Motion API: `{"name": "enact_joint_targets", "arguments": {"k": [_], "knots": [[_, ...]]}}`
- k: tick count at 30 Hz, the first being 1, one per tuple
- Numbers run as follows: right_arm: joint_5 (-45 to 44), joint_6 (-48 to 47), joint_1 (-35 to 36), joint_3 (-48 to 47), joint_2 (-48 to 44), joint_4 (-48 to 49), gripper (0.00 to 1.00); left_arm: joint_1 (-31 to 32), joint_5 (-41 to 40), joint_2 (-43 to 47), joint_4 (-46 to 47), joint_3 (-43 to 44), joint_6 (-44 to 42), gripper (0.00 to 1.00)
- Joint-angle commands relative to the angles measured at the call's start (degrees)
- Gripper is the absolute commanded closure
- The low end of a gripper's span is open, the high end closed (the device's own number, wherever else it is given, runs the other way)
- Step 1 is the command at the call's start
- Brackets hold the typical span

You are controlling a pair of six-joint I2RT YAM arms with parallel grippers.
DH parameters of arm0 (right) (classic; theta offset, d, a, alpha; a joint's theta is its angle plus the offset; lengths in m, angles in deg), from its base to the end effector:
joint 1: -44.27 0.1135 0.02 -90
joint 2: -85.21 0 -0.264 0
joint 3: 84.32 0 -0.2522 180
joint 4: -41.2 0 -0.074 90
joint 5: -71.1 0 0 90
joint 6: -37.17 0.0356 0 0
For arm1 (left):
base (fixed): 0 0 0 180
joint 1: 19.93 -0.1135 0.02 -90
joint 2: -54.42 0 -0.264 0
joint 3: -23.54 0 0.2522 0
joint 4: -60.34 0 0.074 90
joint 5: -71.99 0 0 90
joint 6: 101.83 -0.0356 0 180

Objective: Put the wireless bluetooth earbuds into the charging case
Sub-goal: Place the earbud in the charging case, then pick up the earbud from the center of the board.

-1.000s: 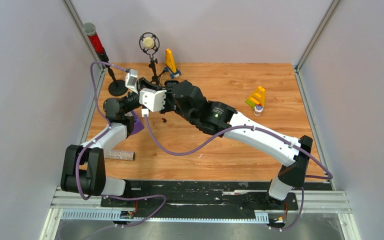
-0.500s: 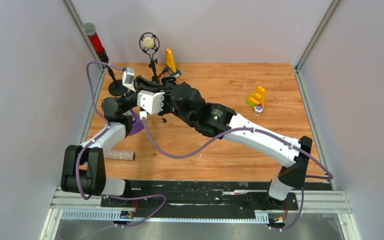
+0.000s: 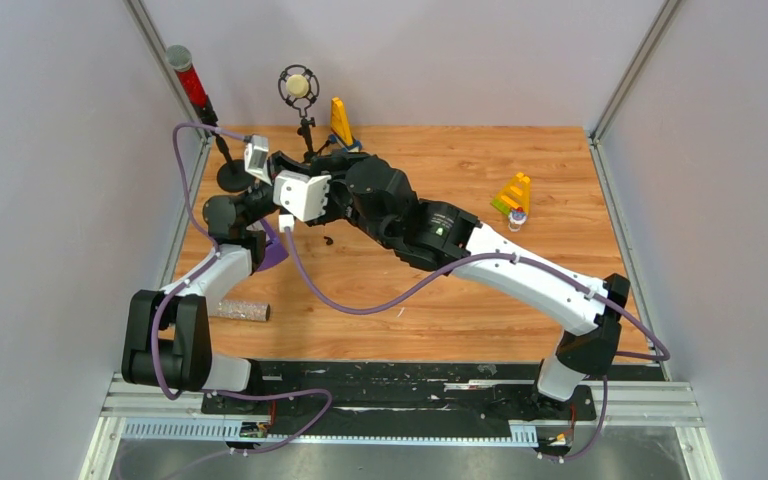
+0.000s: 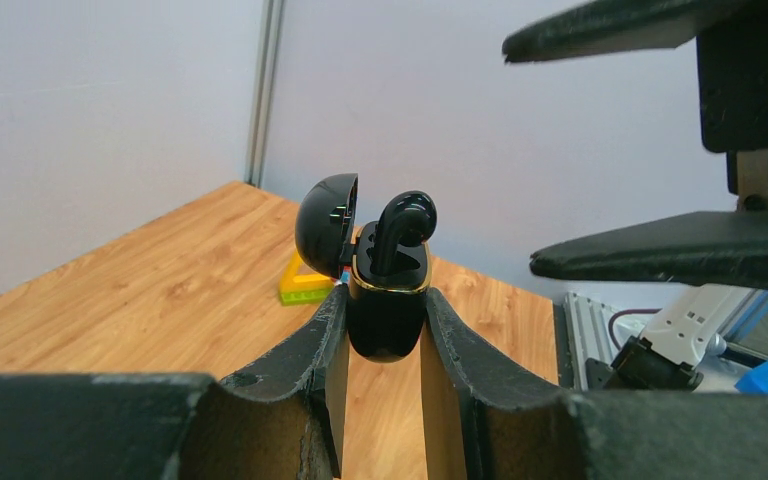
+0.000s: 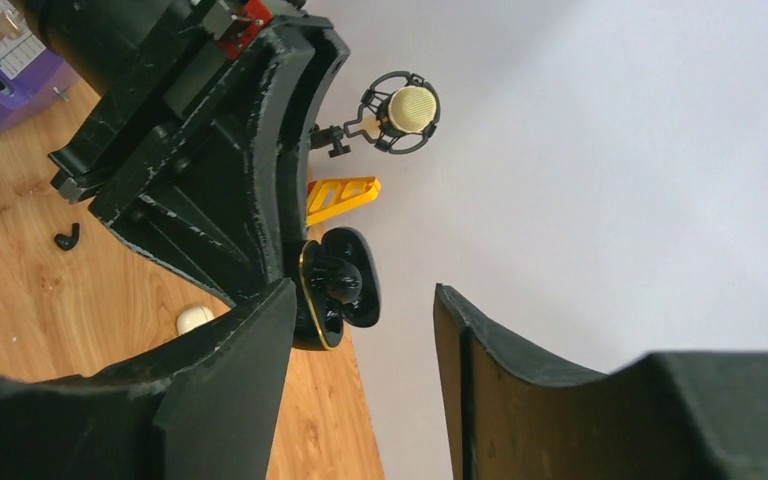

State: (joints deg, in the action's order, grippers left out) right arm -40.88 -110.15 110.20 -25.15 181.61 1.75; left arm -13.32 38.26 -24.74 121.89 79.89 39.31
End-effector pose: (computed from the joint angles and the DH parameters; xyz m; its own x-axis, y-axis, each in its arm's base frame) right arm 0.1681 0.3437 0.4524 0.5315 -0.7239 -0.4399 -0.4665 0.1833 -0.8653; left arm 0.2707 -0.0612 0.3337 -0.1615 -0.4166 -0.8946 0.9285 0.2431 -0.2808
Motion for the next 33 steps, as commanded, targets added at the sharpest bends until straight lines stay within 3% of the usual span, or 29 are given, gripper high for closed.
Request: {"name": "enact_joint_targets", "arguments": {"k": [1,10,18,33], "knots": [[1.03,1.59,0.25,-3.71,-0.54,-0.76,0.43,-0.28,-0.3,2.29,3.49,1.8,0.19,1.0],[4.49,5.47,0.03,-11.02,0.04,-4.53,0.27,-0.28,0.68,2.75,4.71,1.84,0.28,1.0],[5.38,8.33,-3.51,-17.11,0.61,-4.3,0.24,-0.27,1.74,3.1,5.73,1.89,0.52,1.0],[6.86,9.53,-7.21,-4.91,-2.23,-5.97,0.26,-0.28,2.05,3.26,6.42,1.97,0.89,1.0]]}}
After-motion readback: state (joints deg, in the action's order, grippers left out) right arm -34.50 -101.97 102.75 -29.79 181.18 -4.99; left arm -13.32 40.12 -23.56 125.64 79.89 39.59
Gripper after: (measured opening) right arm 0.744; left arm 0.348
